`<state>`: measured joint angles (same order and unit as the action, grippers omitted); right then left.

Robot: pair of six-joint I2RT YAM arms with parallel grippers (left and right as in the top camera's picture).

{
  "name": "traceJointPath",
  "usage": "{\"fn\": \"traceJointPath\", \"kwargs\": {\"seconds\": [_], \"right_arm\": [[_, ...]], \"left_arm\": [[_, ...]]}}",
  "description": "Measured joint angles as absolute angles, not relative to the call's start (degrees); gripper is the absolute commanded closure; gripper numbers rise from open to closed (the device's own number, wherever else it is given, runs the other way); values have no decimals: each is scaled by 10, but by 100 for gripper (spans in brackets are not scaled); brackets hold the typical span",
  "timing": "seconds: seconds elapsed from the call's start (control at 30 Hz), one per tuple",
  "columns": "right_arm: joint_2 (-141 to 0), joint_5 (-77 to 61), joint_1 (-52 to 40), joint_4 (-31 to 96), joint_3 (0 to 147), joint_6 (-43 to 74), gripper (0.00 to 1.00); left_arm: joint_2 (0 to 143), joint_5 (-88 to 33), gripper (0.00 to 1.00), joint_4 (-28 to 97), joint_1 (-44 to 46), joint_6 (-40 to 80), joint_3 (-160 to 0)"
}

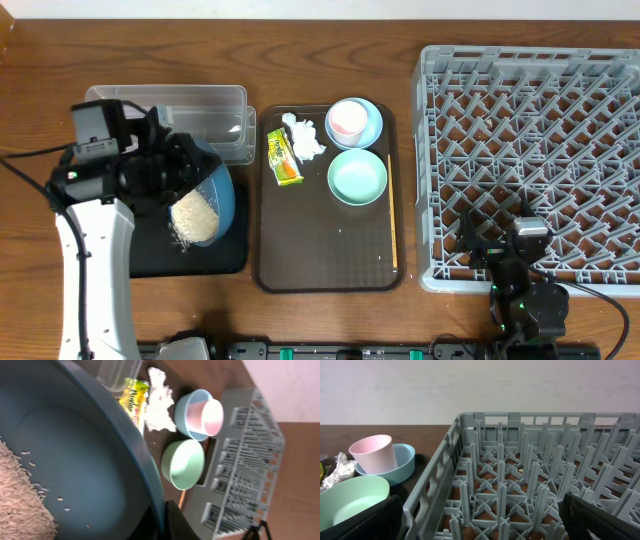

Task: Sort waste into correct bins and load items into the dishwasher rack
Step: 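Tilt the blue plate to pour rice onto the black tray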

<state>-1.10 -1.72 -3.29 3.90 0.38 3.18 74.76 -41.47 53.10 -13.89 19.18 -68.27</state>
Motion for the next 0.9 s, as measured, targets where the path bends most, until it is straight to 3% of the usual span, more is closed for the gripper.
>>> {"fn": "traceJointPath", "kwargs": {"seconds": [0.9], "right_arm": [[-11, -17, -33, 39, 4, 32, 1]], "left_arm": [[773, -720, 94, 539, -337, 76, -601]]}}
